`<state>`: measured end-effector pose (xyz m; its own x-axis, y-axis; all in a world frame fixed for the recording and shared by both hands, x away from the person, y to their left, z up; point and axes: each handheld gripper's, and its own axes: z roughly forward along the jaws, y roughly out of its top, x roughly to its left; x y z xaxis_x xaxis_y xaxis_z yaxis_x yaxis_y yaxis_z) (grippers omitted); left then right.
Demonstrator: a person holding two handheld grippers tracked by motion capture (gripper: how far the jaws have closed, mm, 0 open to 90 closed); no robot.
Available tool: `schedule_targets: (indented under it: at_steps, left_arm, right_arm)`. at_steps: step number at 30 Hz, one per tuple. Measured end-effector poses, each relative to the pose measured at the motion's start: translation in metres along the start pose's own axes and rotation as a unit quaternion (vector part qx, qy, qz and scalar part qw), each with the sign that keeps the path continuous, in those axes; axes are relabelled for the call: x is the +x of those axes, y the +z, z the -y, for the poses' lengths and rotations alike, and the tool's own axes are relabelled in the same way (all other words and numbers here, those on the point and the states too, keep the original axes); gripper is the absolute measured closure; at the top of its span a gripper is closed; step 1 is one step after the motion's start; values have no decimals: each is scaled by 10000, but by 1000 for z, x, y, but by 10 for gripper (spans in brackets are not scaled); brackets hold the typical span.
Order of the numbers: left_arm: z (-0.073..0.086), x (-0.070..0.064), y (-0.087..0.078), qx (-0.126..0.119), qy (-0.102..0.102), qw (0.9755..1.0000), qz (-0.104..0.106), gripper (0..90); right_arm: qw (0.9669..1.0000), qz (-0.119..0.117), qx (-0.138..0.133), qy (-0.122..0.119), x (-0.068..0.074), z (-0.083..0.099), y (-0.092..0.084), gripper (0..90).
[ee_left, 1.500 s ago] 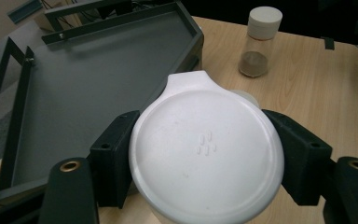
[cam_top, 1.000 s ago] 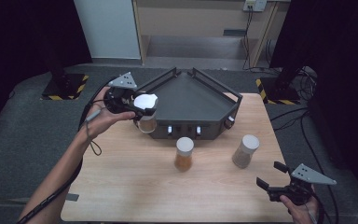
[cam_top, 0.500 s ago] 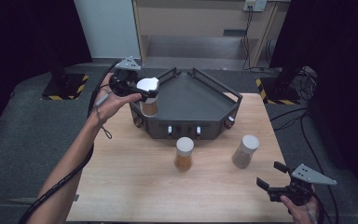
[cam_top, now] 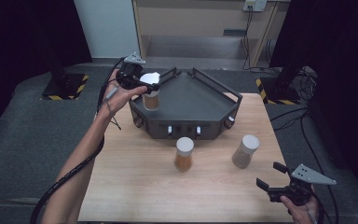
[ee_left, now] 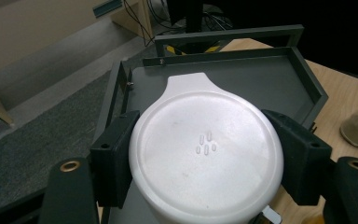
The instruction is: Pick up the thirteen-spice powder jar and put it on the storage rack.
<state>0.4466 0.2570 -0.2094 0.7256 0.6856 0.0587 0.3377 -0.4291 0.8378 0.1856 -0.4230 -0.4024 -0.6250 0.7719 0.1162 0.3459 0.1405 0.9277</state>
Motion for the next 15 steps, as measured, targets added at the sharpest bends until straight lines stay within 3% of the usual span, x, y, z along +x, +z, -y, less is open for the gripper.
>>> schedule_targets:
  at_steps: [15]
  left_arm:
    - [7, 6, 26, 94, -268, 9993, -250, 296]
  right_arm:
    - [10000, -24, 7, 3, 0, 0, 0, 25]
